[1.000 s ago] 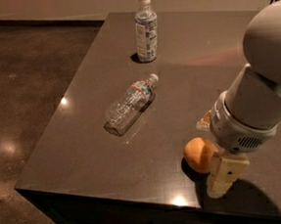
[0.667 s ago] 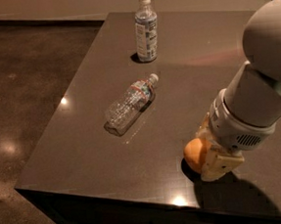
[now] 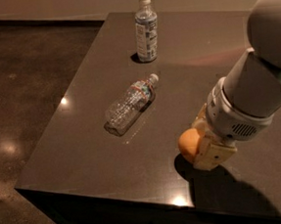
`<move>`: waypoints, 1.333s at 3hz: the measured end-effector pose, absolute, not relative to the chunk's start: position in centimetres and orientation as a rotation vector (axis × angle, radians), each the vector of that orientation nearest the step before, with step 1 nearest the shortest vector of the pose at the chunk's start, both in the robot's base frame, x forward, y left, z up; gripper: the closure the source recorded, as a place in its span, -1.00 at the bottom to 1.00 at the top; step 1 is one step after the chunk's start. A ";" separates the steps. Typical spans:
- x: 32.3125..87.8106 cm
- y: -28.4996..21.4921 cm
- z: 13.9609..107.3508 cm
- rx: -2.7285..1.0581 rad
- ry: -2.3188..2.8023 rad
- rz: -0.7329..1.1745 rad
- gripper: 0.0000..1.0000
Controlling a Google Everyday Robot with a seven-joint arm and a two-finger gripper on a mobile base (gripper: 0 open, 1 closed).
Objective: Move orange near water bottle
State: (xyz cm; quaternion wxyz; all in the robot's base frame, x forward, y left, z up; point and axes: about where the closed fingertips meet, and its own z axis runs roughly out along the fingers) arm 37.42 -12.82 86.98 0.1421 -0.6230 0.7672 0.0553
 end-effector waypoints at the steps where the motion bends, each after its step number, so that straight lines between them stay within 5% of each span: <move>1: 39.2 -11.7 88.0 -1.712 2.241 0.133 1.00; 4: 46.6 -9.9 88.7 -1.415 2.383 0.072 1.00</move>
Offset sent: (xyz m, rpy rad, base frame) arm 0.0718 0.0256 0.0192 0.0501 -0.0633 -0.2798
